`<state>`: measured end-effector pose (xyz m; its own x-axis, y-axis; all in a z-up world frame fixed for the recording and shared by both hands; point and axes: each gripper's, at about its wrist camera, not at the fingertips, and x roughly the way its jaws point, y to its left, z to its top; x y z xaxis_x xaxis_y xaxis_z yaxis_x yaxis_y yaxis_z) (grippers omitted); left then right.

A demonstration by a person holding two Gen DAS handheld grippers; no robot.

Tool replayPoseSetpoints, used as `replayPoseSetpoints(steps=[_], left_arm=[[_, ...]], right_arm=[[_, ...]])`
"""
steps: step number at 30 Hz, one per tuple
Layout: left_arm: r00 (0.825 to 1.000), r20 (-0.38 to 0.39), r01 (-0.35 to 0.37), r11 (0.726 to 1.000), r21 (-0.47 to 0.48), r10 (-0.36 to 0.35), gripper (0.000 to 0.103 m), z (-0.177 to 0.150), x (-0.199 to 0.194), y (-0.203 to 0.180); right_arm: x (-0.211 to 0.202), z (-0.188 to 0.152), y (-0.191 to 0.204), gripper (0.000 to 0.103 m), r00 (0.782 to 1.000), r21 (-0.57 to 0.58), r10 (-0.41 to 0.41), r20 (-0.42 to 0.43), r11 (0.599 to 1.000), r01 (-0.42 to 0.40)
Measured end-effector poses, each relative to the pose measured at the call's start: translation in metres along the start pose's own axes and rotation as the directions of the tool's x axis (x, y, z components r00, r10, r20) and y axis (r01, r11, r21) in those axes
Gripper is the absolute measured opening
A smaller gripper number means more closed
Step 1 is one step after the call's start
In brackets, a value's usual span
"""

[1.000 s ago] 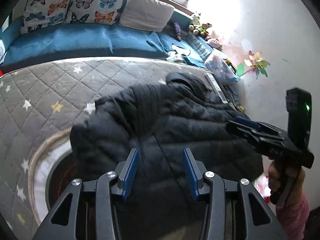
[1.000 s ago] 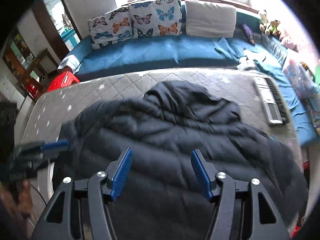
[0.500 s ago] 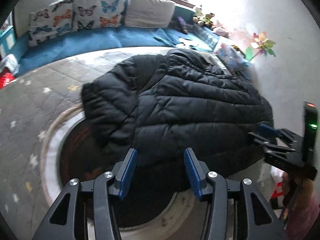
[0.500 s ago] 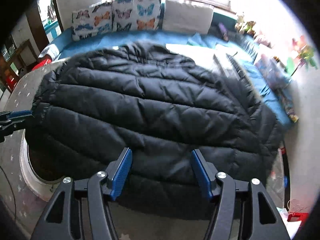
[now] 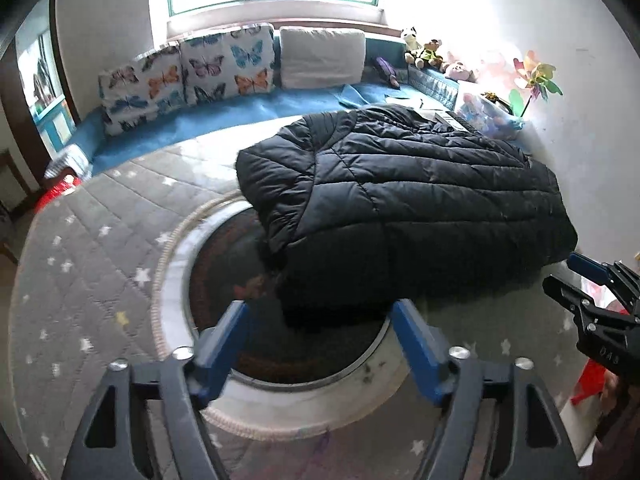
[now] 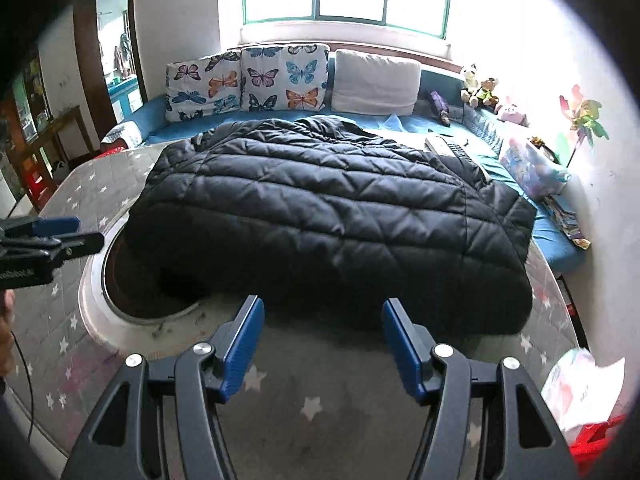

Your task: Fold large clothes

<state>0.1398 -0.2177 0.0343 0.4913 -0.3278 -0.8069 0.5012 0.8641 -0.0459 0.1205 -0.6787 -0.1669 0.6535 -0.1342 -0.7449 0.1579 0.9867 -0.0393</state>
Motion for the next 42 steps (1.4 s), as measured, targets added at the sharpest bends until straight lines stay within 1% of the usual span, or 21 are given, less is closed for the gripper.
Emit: replayPoseSetpoints(steps=[4, 6, 11, 14, 16, 22, 29, 33, 42], left_arm=[[1.0, 0.029, -0.002, 1.0, 0.008, 0.002, 0.085, -0.013, -0.021, 0.001], [0.999, 0.044, -0.017, 1.0, 0.02, 0.016, 0.085, -0.016, -0.028, 0.0], [0.998, 0.062, -0.032, 0.999, 0.035, 0.03, 0.086, -0.027, -0.044, -0.002], [0.998, 0.062, -0.034, 0.999, 0.029, 0.032, 0.087, -0.032, -0.048, -0.002], [0.997, 0.067, -0.04, 0.999, 0.032, 0.038, 0.087, -0.035, -0.049, -0.002], [0.997, 0.059, -0.043, 0.998, 0.039, 0.04, 0.087, -0.044, -0.047, -0.004], [0.999, 0.037, -0.028, 1.0, 0.013, 0.028, 0.087, -0.052, -0.043, 0.0], [0.998, 0.042, -0.039, 0.999, 0.023, 0.038, 0.087, -0.056, -0.043, -0.002], [0.999, 0.04, -0.032, 0.999, 0.036, 0.03, 0.087, -0.06, -0.043, -0.006]], right_arm=[[-0.009, -0.012, 0.006, 0.067, 1.0, 0.031, -0.003, 0.019, 1.0, 0.002], [-0.016, -0.019, 0.008, 0.067, 1.0, 0.04, -0.001, 0.025, 0.999, 0.0], [-0.026, -0.028, 0.015, 0.069, 0.998, 0.055, -0.045, 0.051, 0.998, 0.042], [-0.033, -0.034, 0.017, 0.069, 0.996, 0.079, -0.054, 0.068, 0.996, 0.048], [-0.037, -0.037, 0.018, 0.069, 0.996, 0.098, -0.051, 0.077, 0.994, 0.043], [-0.041, -0.043, 0.021, 0.069, 0.994, 0.106, -0.054, 0.091, 0.993, 0.044], [-0.043, -0.045, 0.021, 0.069, 0.994, 0.11, -0.048, 0.095, 0.993, 0.037], [-0.044, -0.047, 0.021, 0.069, 0.994, 0.121, -0.054, 0.091, 0.992, 0.043], [-0.048, -0.046, 0.025, 0.069, 0.993, 0.103, -0.064, 0.097, 0.993, 0.054]])
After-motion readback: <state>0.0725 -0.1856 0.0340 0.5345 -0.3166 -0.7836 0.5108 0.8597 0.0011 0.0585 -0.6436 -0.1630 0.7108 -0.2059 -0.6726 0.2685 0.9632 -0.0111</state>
